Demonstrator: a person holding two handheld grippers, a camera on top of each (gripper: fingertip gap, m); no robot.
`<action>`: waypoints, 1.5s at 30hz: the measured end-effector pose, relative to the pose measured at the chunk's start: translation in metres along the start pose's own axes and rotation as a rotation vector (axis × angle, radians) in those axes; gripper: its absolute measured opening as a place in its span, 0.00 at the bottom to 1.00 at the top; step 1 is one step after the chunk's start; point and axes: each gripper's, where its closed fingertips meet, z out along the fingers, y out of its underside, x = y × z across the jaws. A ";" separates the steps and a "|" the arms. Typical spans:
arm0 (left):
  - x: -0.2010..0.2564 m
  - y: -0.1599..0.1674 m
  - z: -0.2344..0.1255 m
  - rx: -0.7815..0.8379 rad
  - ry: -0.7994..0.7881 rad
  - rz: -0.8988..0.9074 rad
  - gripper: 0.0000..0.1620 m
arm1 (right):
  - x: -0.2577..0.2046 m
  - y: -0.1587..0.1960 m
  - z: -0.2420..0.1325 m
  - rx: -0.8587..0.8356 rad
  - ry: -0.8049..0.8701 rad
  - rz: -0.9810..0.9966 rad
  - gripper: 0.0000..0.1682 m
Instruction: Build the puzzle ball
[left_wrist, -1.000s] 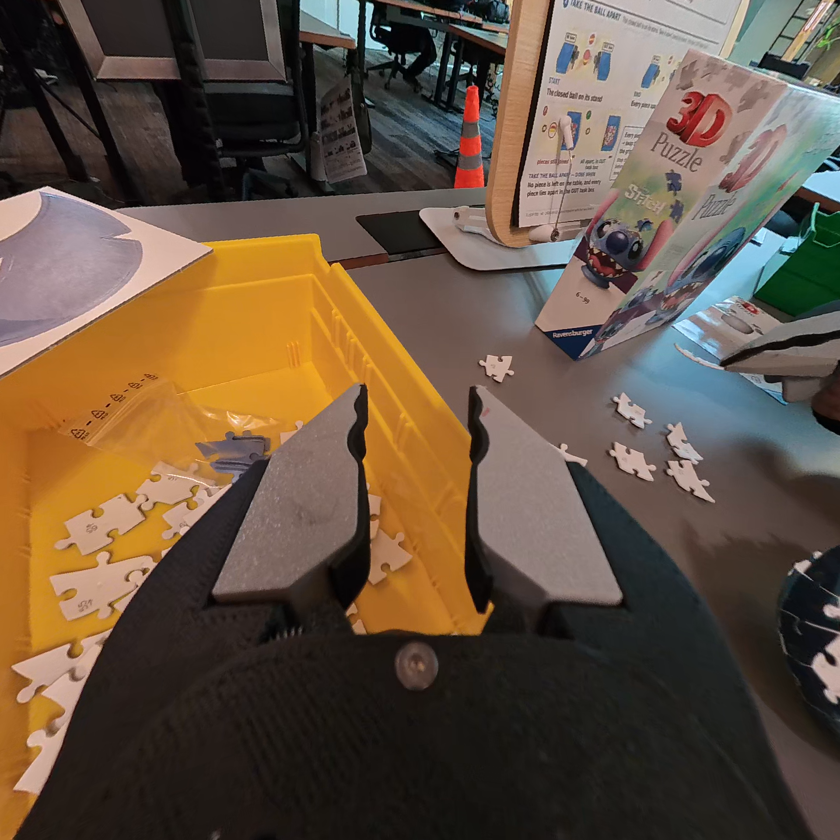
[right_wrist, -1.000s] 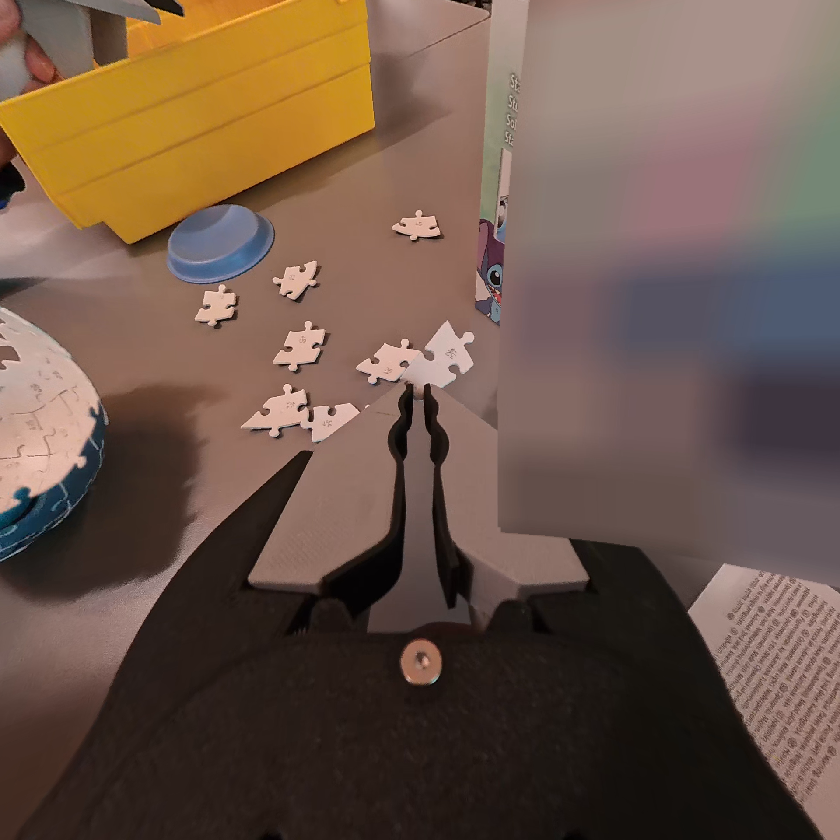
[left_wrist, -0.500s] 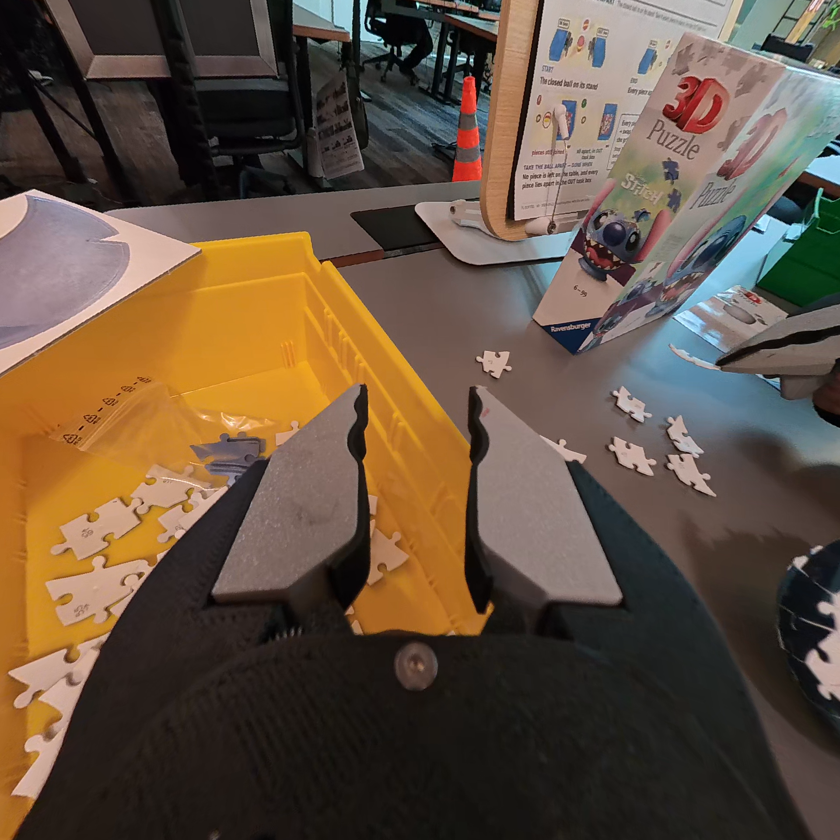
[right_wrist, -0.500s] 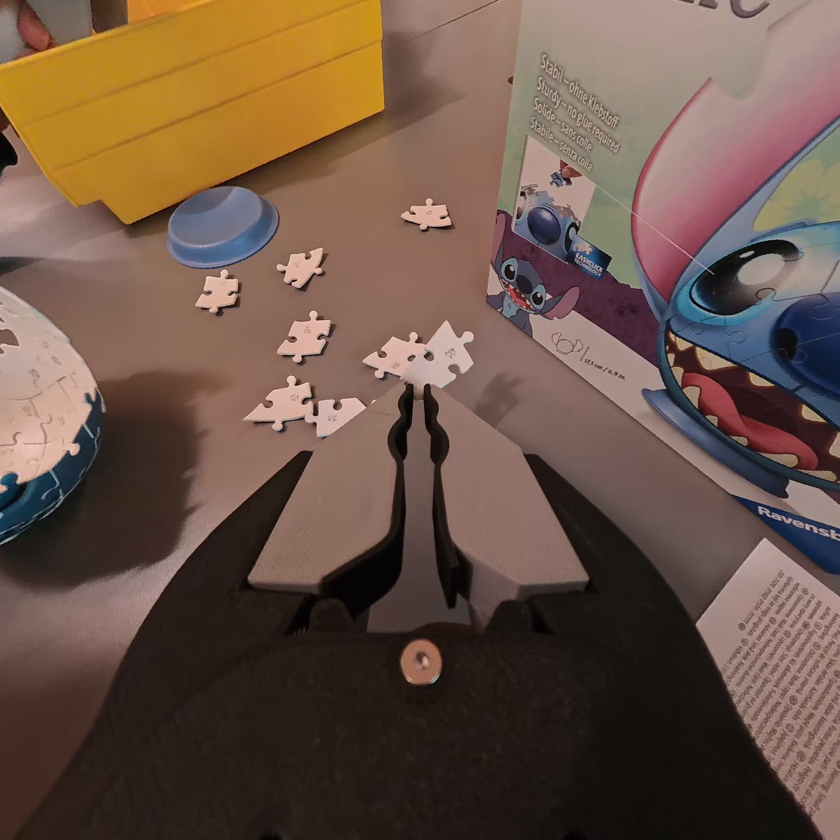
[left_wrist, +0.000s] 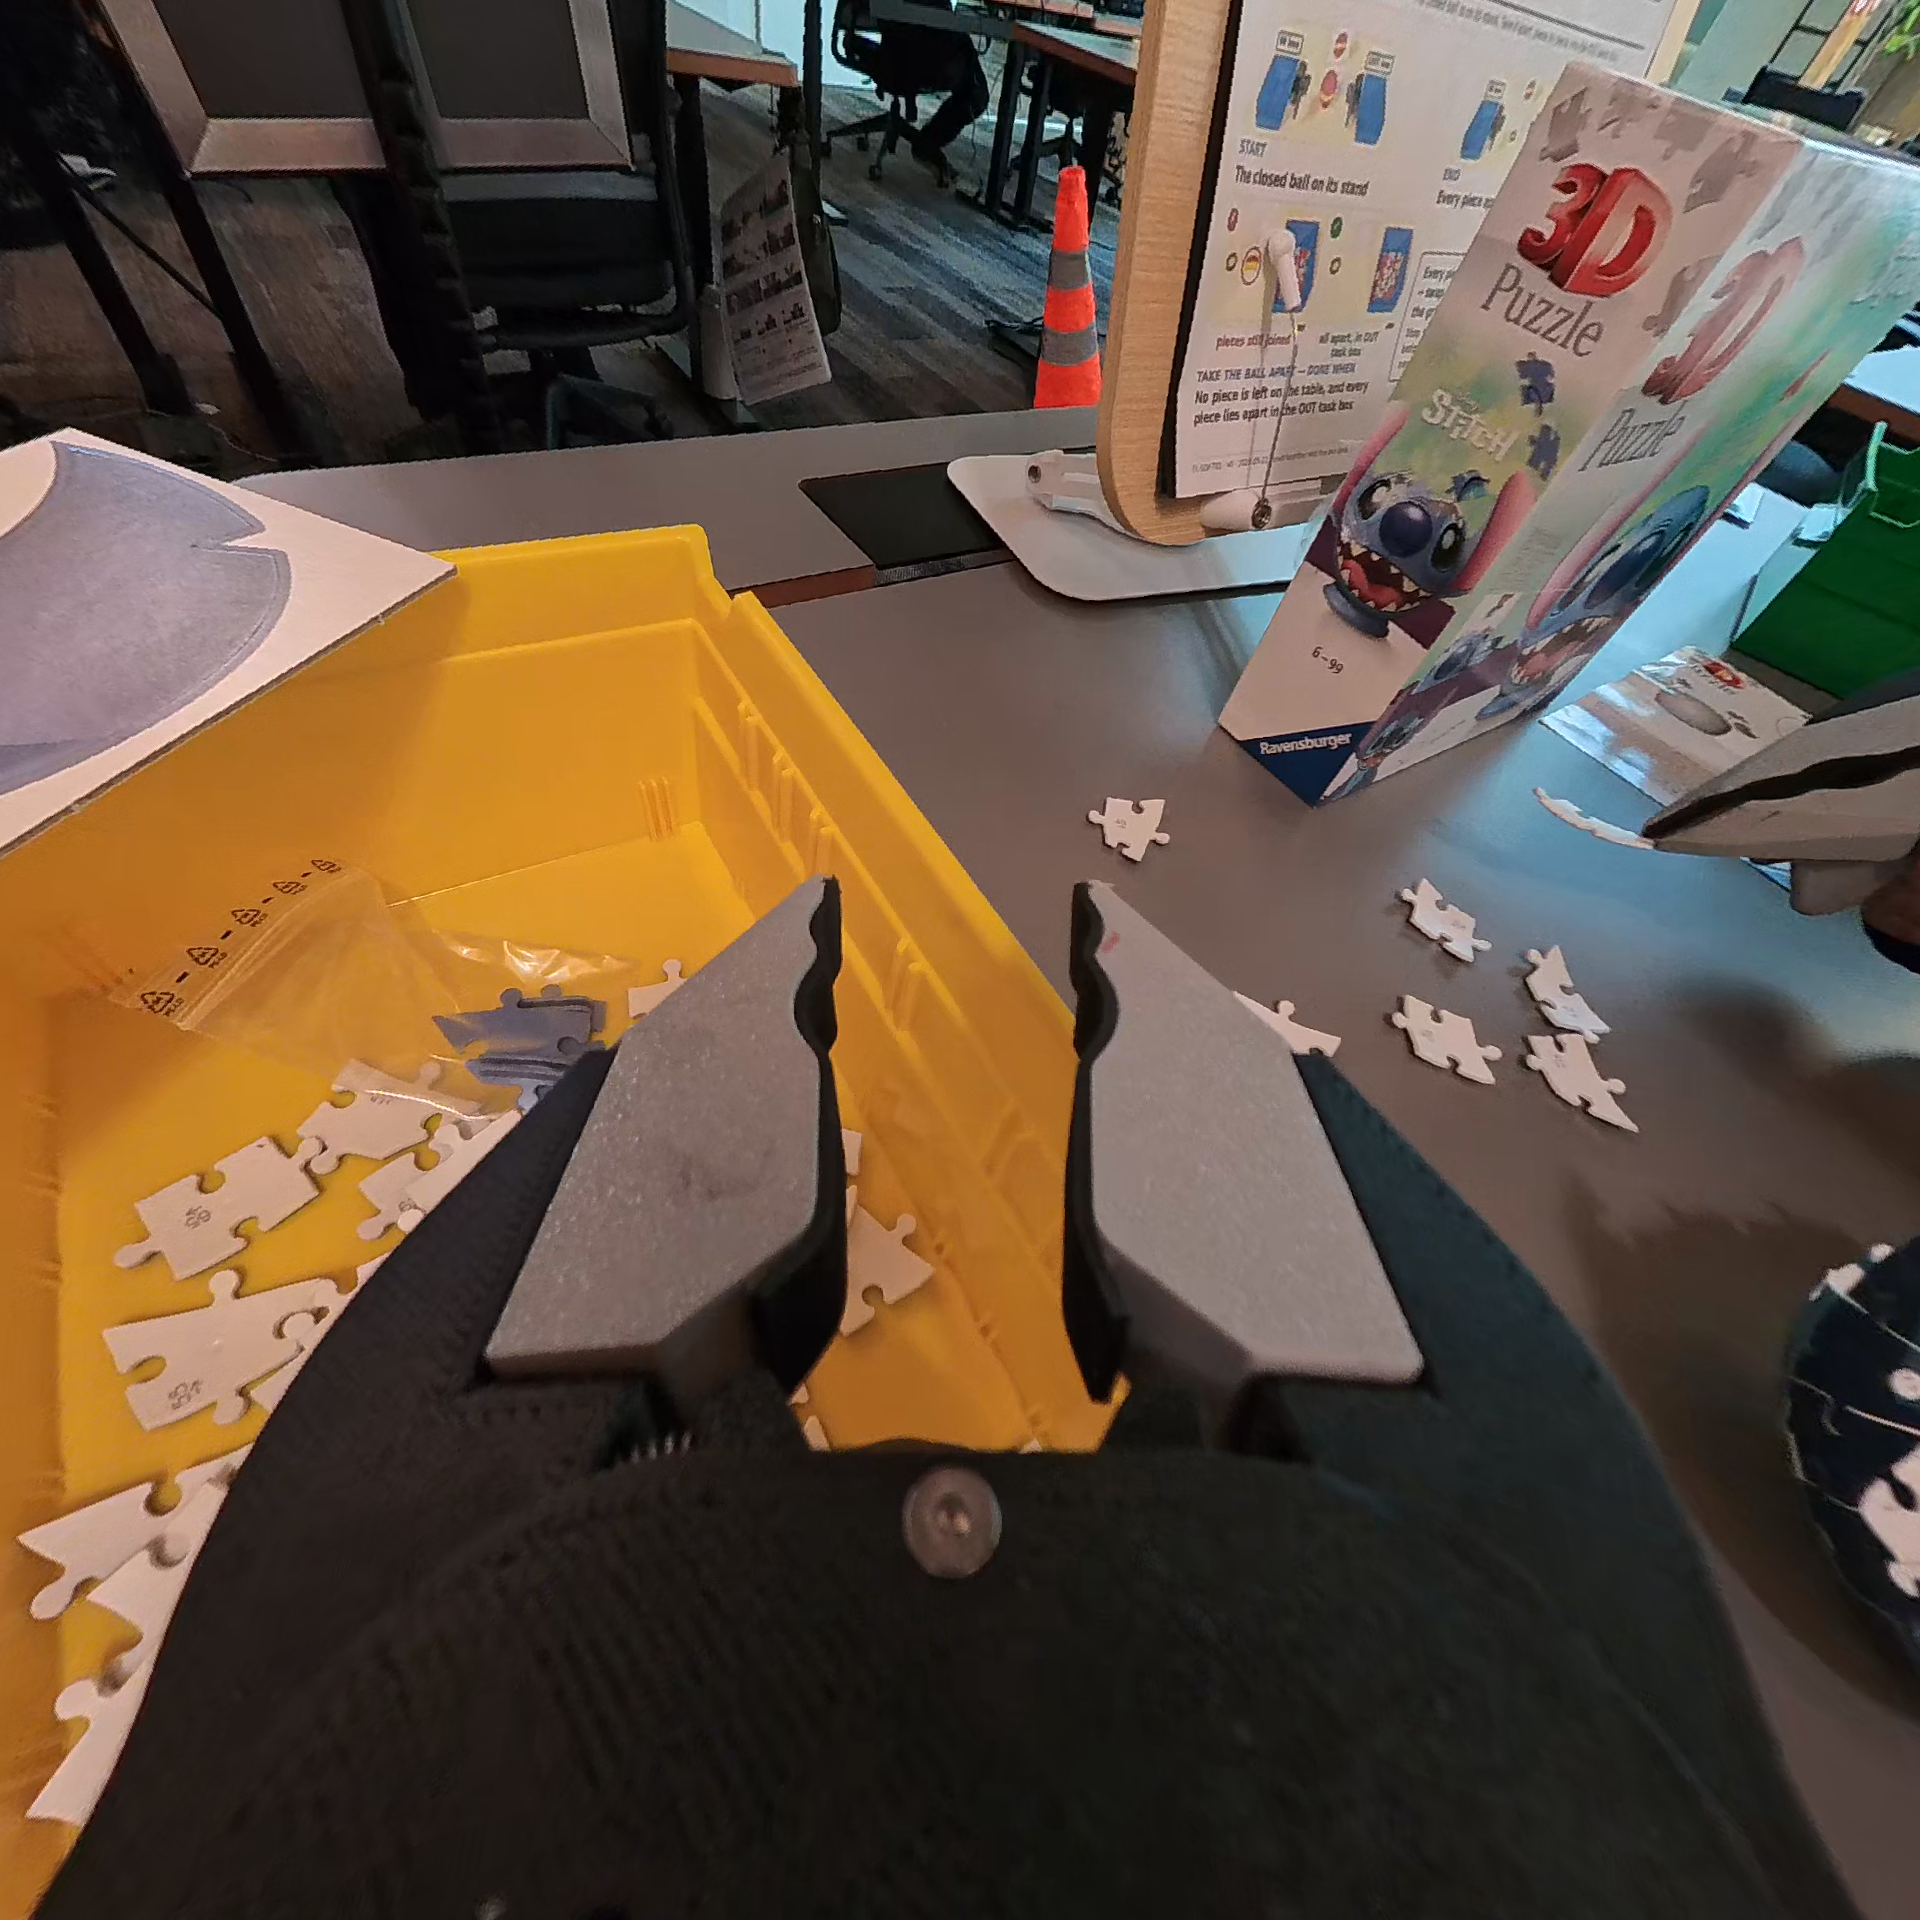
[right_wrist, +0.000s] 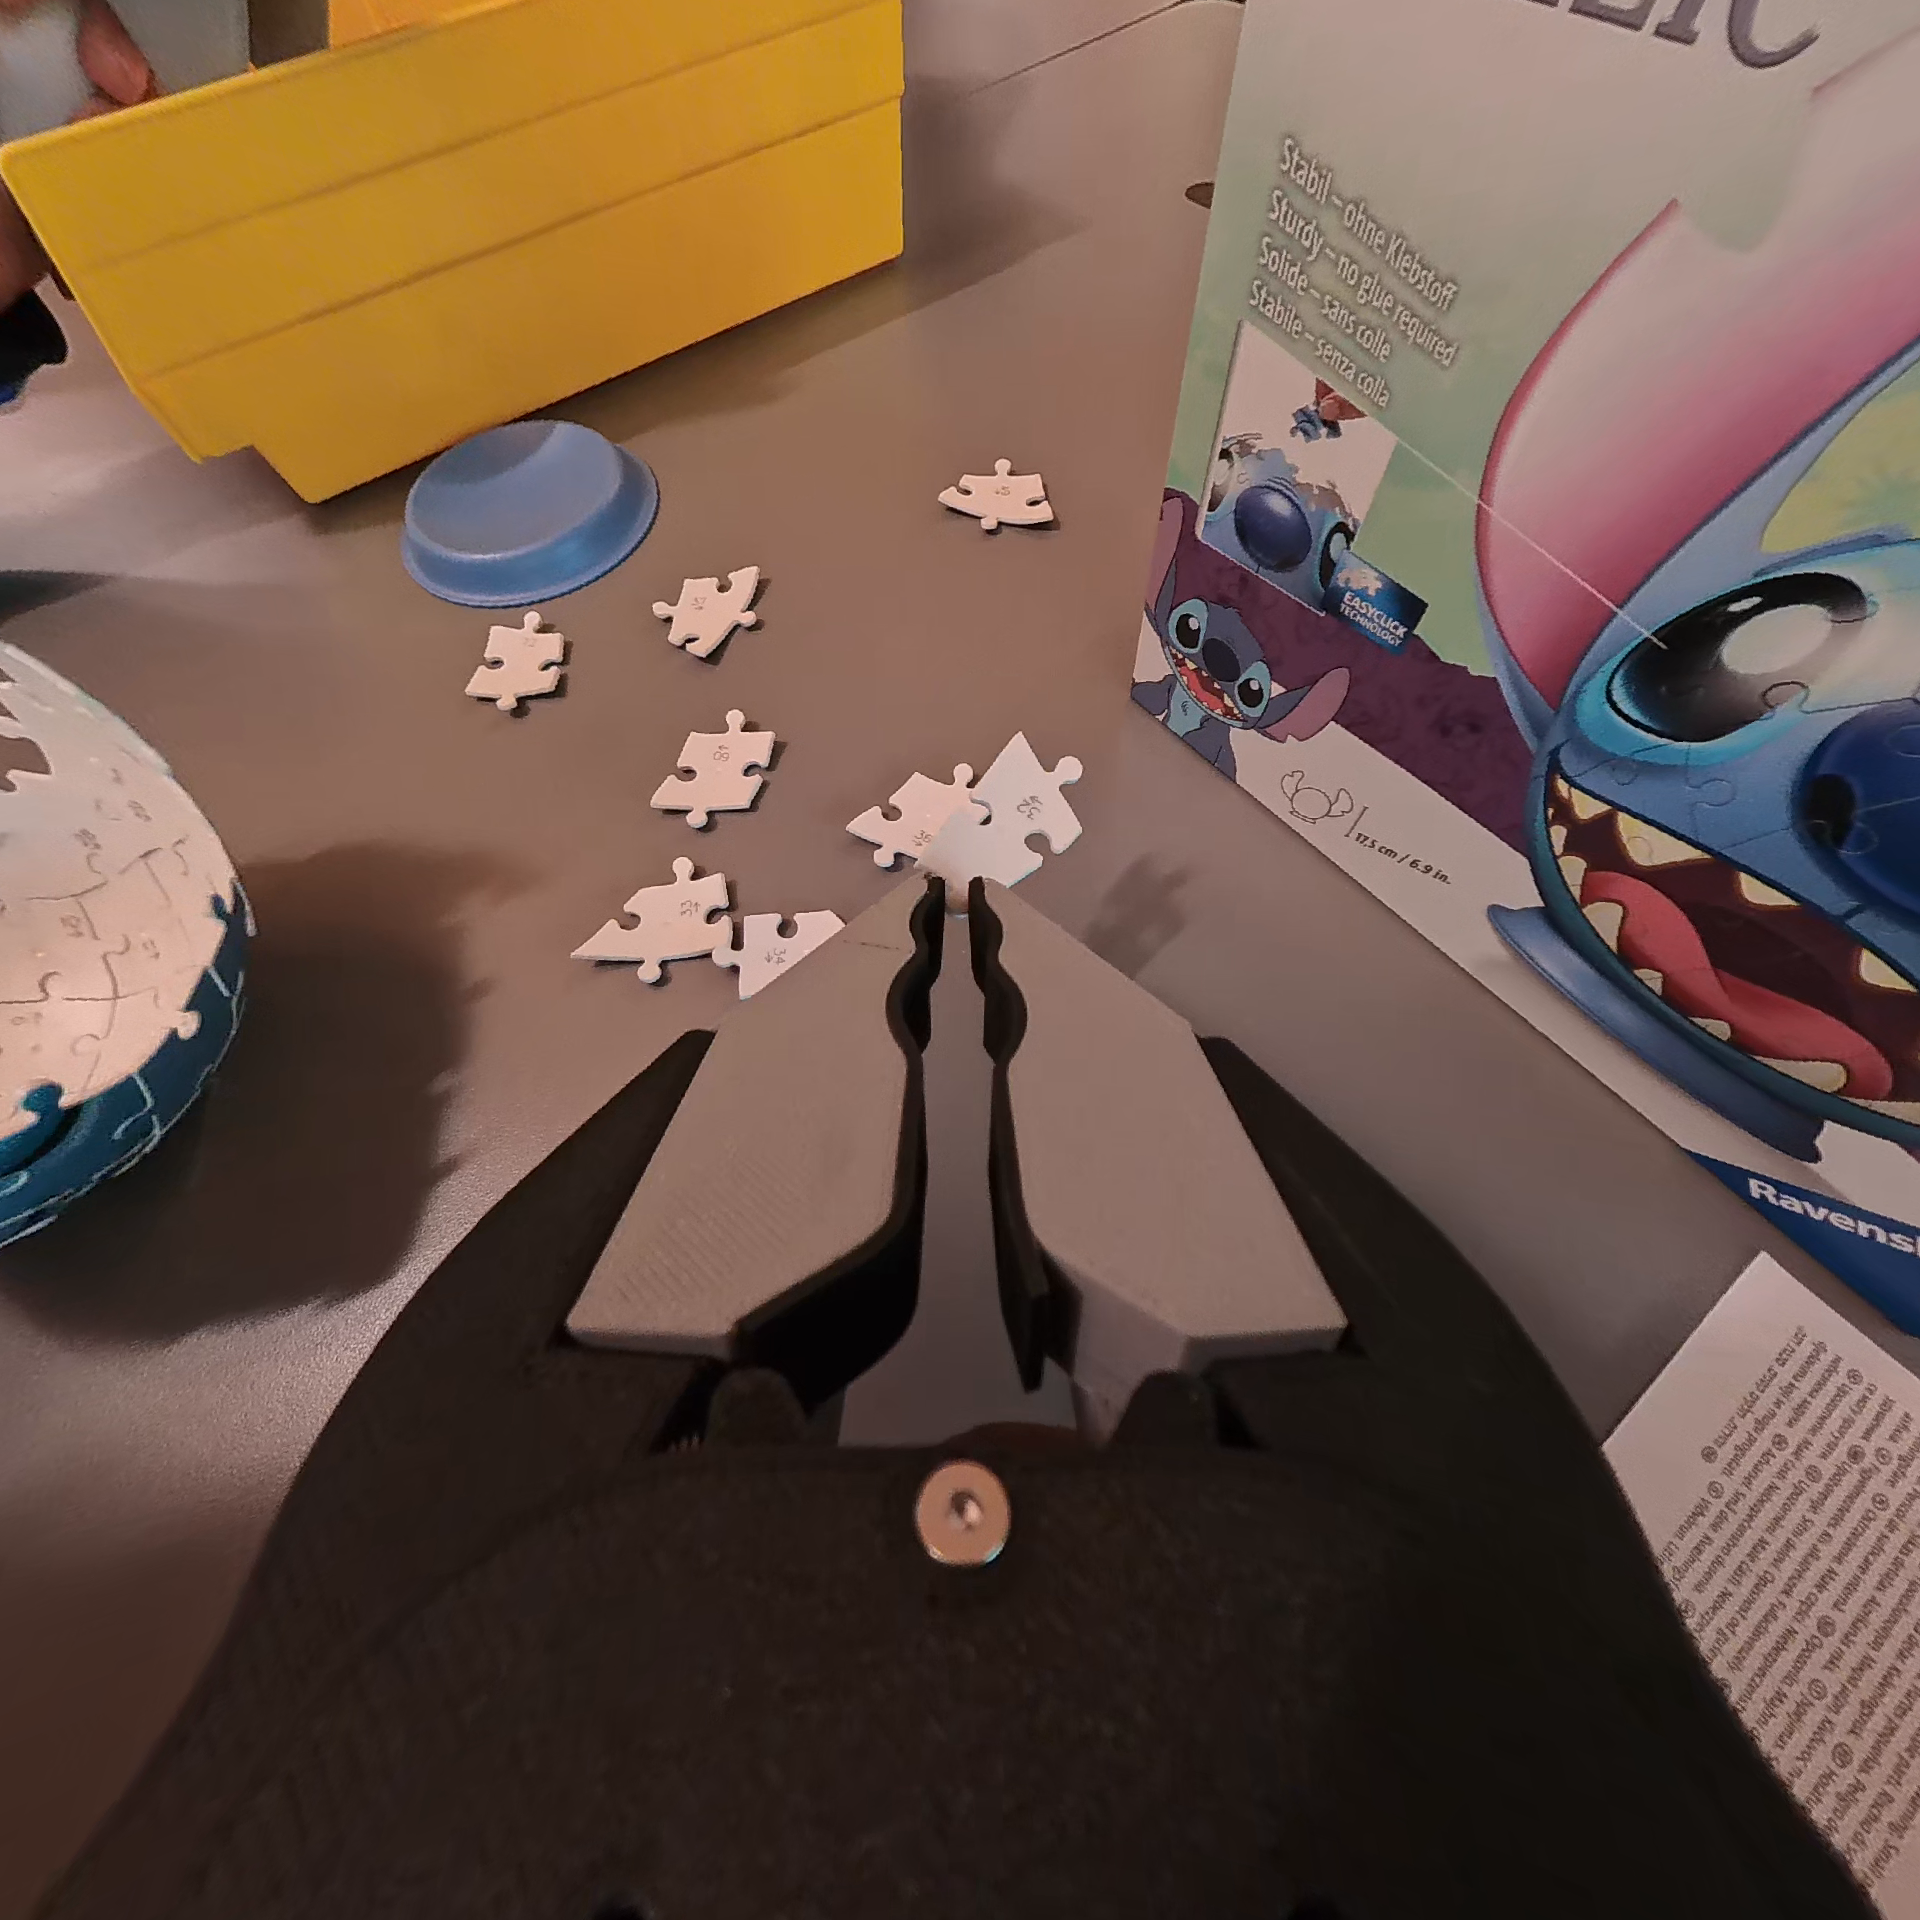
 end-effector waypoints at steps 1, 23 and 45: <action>0.000 0.000 0.000 0.000 0.000 0.001 0.26 | 0.000 0.000 0.000 -0.001 0.000 0.000 0.01; 0.011 -0.007 0.000 0.034 0.006 0.036 0.23 | -0.010 -0.003 0.001 0.008 -0.019 -0.057 0.01; 0.162 -0.020 0.027 -0.194 0.441 0.081 0.31 | -0.054 -0.017 -0.001 0.103 -0.119 -0.295 0.01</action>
